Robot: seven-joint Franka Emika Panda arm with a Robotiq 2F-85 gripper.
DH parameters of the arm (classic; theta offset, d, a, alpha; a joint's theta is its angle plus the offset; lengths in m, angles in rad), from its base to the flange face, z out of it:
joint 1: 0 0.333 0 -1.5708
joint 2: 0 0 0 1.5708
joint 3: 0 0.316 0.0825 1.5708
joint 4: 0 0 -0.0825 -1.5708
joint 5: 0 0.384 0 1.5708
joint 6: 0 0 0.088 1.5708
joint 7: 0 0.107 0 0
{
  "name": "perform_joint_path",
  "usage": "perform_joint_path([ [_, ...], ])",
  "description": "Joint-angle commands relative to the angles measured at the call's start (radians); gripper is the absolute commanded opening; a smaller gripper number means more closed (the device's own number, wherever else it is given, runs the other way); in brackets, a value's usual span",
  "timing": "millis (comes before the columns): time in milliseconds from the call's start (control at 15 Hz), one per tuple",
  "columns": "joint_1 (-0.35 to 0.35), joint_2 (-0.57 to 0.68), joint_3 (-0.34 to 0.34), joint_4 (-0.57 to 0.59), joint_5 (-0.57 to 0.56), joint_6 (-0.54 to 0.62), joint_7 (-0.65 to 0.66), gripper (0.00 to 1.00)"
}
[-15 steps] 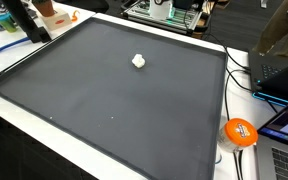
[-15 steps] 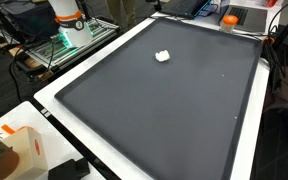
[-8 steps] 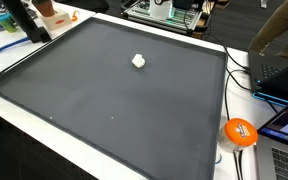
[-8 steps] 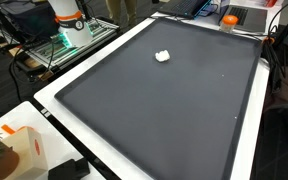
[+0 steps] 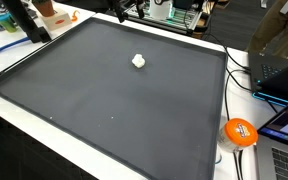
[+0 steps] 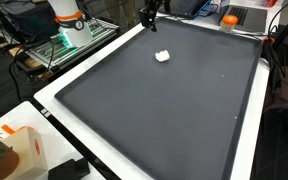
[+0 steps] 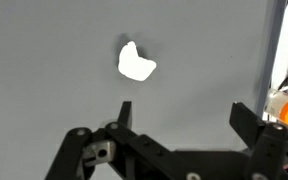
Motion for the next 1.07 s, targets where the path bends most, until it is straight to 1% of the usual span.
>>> perform_joint_path([
  [0,-0.100,0.094,0.032,0.013,0.192,-0.016,-0.268,1.00],
  [67,-0.126,0.095,0.040,0.021,0.251,-0.046,-0.344,1.00],
  [200,-0.191,0.146,0.033,0.030,0.329,-0.087,-0.506,1.00],
  [267,-0.208,0.176,0.030,0.032,0.280,-0.086,-0.516,1.00],
  [333,-0.213,0.202,0.034,0.045,0.196,-0.073,-0.466,1.00],
  [400,-0.217,0.145,0.053,0.016,0.244,-0.055,-0.458,1.00],
  [467,-0.232,0.165,0.052,0.018,0.222,-0.055,-0.460,1.00],
  [600,-0.239,0.192,0.056,0.030,0.207,-0.054,-0.462,1.00],
  [733,-0.229,0.227,0.074,0.040,0.203,-0.047,-0.452,1.00],
  [1000,-0.212,0.250,0.128,-0.004,0.214,-0.022,-0.460,1.00],
])
